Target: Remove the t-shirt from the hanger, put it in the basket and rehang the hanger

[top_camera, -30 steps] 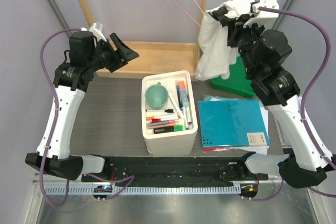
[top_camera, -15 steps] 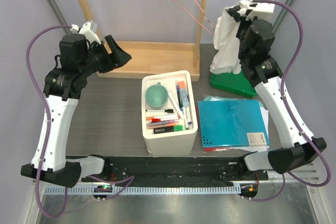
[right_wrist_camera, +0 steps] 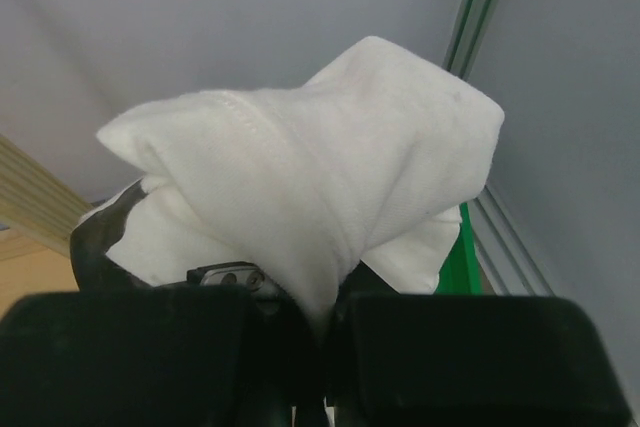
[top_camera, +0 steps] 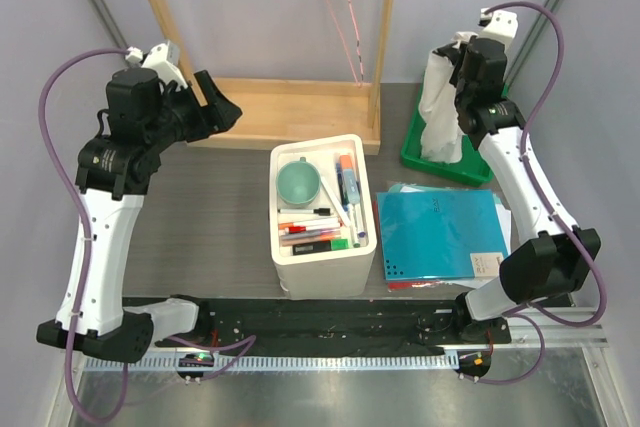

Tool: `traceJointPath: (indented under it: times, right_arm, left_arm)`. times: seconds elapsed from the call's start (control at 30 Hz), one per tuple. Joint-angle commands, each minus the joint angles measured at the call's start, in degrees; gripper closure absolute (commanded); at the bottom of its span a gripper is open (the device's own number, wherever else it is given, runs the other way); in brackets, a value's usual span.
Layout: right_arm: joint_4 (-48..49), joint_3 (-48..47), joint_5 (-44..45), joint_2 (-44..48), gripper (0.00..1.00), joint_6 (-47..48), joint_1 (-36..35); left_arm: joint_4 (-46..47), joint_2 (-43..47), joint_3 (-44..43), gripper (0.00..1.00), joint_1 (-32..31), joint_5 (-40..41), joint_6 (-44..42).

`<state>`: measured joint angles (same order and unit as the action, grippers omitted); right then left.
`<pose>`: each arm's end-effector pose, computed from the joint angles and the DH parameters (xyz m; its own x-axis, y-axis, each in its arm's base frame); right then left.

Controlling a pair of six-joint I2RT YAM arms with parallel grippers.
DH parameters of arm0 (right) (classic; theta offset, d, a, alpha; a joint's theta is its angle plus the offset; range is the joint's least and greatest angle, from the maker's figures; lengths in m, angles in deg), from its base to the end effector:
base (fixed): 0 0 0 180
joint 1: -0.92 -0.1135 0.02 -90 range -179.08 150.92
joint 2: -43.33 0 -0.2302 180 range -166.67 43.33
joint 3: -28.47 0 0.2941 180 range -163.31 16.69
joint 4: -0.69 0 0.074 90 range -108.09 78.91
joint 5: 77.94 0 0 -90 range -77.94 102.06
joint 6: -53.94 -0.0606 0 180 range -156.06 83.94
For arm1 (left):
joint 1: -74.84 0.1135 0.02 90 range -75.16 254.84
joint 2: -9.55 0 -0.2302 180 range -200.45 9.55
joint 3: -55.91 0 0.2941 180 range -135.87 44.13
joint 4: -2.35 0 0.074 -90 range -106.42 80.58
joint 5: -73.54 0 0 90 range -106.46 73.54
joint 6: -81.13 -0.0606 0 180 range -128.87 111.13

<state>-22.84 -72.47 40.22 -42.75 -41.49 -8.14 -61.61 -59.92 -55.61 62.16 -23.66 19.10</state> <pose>0.4138 0.0370 0.3994 -0.1177 0.0657 -0.9909 0.3345 0.9421 0.0227 0.2735 -0.0693 0.4760 -0.4769 -0.3697 -0.7975 0.1218 0.8707 -0.4764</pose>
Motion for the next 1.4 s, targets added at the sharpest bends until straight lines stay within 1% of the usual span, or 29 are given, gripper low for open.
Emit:
traceJointPath:
  times: [0.0, 0.13, 0.23, 0.33, 0.4, 0.53, 0.67, 0.7, 0.73, 0.77, 0.8, 0.83, 0.87, 0.9, 0.93, 0.97, 1.0, 1.03, 1.07, 1.1, 1.17, 1.2, 1.3, 1.37]
  right_arm:
    - [2.96, 1.01, 0.40, 4.70, 0.99, -2.31, 0.53]
    - [2.43, 1.62, 0.84, 3.56, 0.99, -3.88, 2.37]
    - [2.00, 0.75, -0.04, 1.28, 0.99, -6.78, 3.87]
    - [-1.60, -1.87, -1.09, -1.62, 0.99, -10.47, 6.07]
    - [-4.15, -3.29, -1.62, -3.47, 0.99, -12.40, 7.47]
    - [-6.27, -8.37, -4.69, -9.96, 0.99, -13.46, 8.36]
    - [-8.29, -13.04, -4.43, -16.46, 0.99, -15.04, 8.27]
    - [-8.46, -13.75, -5.22, -17.70, 0.99, -16.09, 10.18]
    - [-8.38, -14.71, -6.88, -18.85, 0.99, -17.75, 11.68]
    - [-8.64, -15.68, -10.81, -21.82, 0.99, -20.73, 12.48]
    - [-10.38, -16.99, -12.59, -23.50, 0.99, -22.50, 13.18]
    - [-12.14, -21.18, -13.82, -25.43, 0.99, -23.74, 14.23]
    - [-14.59, -24.27, -14.27, -30.58, 0.99, -25.66, 14.51]
    - [-20.19, -27.43, -14.71, -32.98, 0.99, -26.55, 14.68]
    - [-22.85, -33.56, -14.98, -35.79, 0.99, -27.26, 14.95]
    - [-25.40, -36.84, -15.68, -38.26, 0.99, -28.48, 15.30]
    - [-30.74, -39.91, -16.03, -43.42, 0.99, -29.10, 15.56]
    - [-33.49, -45.60, -15.77, -45.55, 0.99, -29.81, 15.82]
    - [-35.86, -48.27, -15.94, -47.75, 0.99, -30.33, 16.70]
    - [-40.67, -52.21, -17.16, -51.69, 0.99, -32.17, 17.23]
    - [-44.48, -53.39, -19.10, -54.00, 0.99, -33.93, 18.89]
    - [-44.94, -51.74, -19.89, -54.36, 0.99, -33.94, 19.34]
    - [-43.98, -47.86, -19.81, -53.67, 0.99, -32.28, 19.43]
    - [-43.62, -47.94, -19.99, -54.45, 0.99, -31.05, 19.69]
  left_arm:
    - [0.41, -0.92, -0.63, 0.26, -0.23, -0.36, -1.07]
    - [1.03, -1.37, 0.07, 0.26, -0.14, -1.58, -0.72]
    - [1.12, -0.84, 0.86, 0.25, -0.23, -1.68, -0.98]
    - [0.77, 0.04, 1.31, 0.25, -0.14, -0.98, -1.94]
    - [0.33, 0.39, 1.31, 0.23, -0.14, -0.27, -2.56]
    - [0.15, 1.35, 1.22, 0.22, -0.23, 0.87, -3.88]
    - [-0.37, 1.71, 1.13, 0.20, -0.76, 1.58, -5.11]
    - [-0.55, 1.97, 1.13, 0.20, -0.76, 1.66, -5.20]
    - [-0.55, 1.97, 1.22, 0.20, -0.67, 1.93, -5.38]
    - [-0.64, 2.23, 1.31, 0.19, -0.67, 2.10, -5.47]
    - [-0.90, 2.32, 1.22, 0.19, -0.76, 2.63, -5.64]
    - [-0.99, 2.41, 1.22, 0.18, -0.76, 2.81, -5.73]
    - [-1.16, 2.50, 1.13, 0.18, -0.76, 2.98, -5.90]
    - [-1.25, 2.59, 0.96, 0.18, -0.76, 3.24, -5.99]
    - [-1.43, 2.41, 0.78, 0.17, -0.67, 3.42, -6.08]
    - [-1.34, 2.50, 0.69, 0.18, -0.76, 3.68, -6.08]
    - [-1.60, 2.50, 0.69, 0.17, -0.67, 3.77, -6.08]
    - [-1.61, 2.41, 0.69, 0.17, -0.67, 3.95, -6.08]
    - [-1.61, 2.24, 0.69, 0.17, -0.67, 3.95, -6.08]
    - [-1.61, 2.32, 0.69, 0.17, -0.67, 3.78, -5.91]
    - [-1.61, 2.06, 0.60, 0.16, -0.76, 3.69, -5.91]
    - [-1.61, 2.06, 0.60, 0.16, -0.76, 3.69, -5.91]
    - [-1.17, 1.27, 0.34, 0.16, -0.76, 3.25, -5.64]
    - [-0.64, 0.66, 0.34, 0.16, -0.76, 2.72, -5.29]
